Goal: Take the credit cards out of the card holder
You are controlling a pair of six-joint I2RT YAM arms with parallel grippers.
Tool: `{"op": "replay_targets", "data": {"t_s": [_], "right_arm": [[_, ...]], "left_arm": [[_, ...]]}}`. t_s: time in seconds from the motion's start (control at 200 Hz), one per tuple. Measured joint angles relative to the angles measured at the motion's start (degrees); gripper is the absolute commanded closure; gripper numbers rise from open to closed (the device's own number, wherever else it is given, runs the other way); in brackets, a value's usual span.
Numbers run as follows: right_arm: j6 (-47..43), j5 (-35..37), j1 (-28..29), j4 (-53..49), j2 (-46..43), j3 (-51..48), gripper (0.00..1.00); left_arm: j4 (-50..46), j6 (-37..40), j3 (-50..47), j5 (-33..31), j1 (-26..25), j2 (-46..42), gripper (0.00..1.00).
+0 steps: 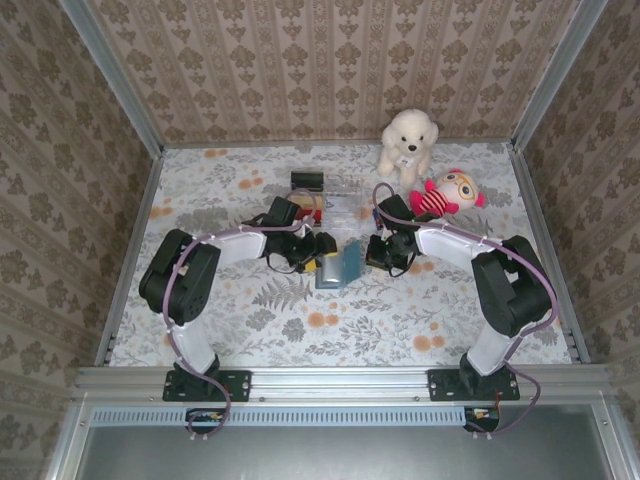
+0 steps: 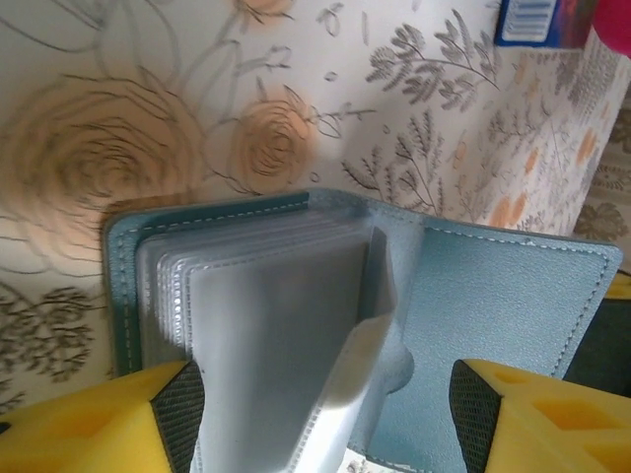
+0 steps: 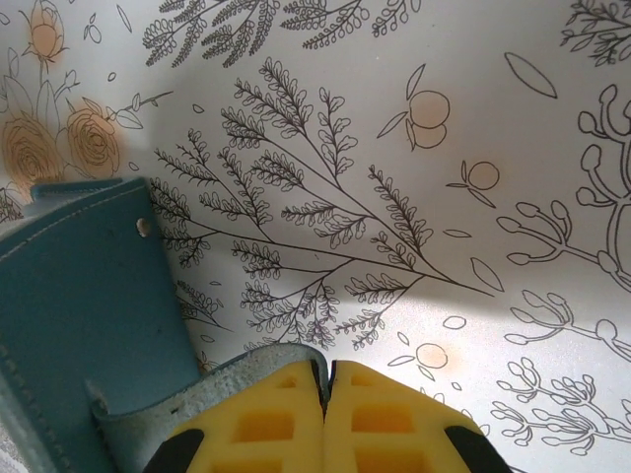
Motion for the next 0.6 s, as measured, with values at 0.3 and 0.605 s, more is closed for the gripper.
{"op": "replay_targets", "data": {"t_s": [0.3, 0.605], "right_arm": [[0.0, 0.1, 0.0, 0.2, 0.2, 0.0, 0.98], [0.0, 0.1, -0.8, 1.0, 0.4, -0.8, 0.88]], "left_arm": [[4.2, 0.0, 0.0, 3.3, -0.6, 0.0, 0.32], [7.7, -0.5, 0.0, 5.0, -3.1, 0.0, 0.30]]}}
